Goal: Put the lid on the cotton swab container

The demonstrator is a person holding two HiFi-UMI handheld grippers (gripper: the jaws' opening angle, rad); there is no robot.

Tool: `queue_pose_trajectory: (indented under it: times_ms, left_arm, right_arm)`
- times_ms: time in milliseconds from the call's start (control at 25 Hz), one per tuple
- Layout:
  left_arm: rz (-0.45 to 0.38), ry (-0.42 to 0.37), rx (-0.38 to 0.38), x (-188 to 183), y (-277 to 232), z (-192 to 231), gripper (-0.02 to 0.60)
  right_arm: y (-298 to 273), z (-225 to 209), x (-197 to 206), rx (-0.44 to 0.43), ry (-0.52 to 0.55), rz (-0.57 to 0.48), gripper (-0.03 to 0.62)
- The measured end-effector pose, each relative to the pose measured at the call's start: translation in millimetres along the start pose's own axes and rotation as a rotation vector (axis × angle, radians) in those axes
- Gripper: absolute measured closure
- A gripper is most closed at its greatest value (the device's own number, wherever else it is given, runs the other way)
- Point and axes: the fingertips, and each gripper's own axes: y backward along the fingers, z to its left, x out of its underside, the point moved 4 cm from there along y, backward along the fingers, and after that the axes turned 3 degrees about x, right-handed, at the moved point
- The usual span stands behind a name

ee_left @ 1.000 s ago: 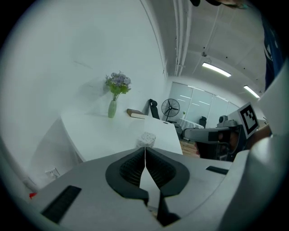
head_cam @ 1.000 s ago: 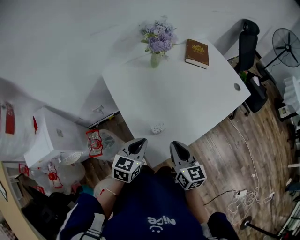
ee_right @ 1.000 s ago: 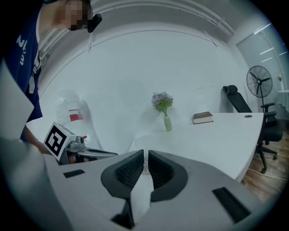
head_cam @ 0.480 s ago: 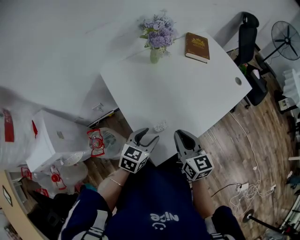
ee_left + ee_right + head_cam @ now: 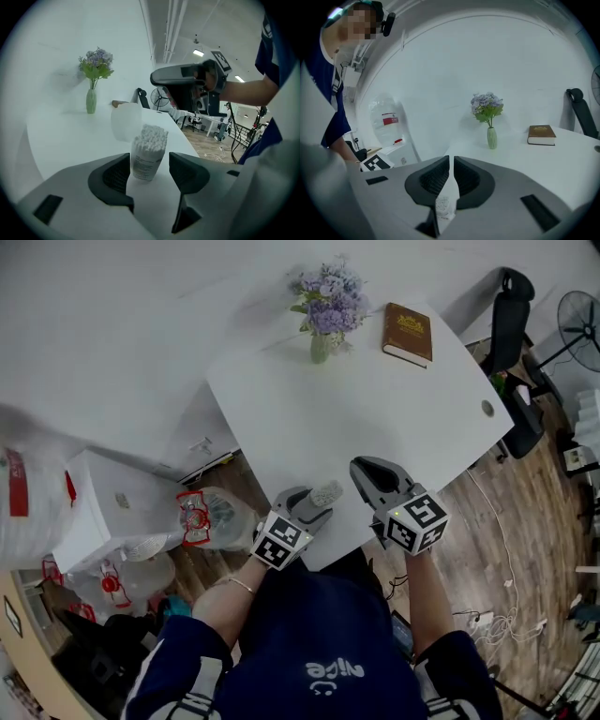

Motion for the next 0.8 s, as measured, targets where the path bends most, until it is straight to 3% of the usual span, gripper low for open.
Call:
queue_pose_trajectory:
  times_ms: [200, 440, 800]
  left_arm:
    - [0.022, -0.047, -0.019, -1, -3, 1, 0.356]
    - [0.018, -0.064, -0.021, 2, -4, 0, 0.362]
    - [0.018, -0.094, -0.021, 2, -4, -2, 0.368]
  right_arm:
    - [-32, -6, -19, -0.156, -0.062, 0.05, 0.536]
    - [-72, 13, -5, -0.295, 0.107, 0.295, 0.536]
    - [-83, 37, 25, -0.441, 0.232, 0.56, 0.536]
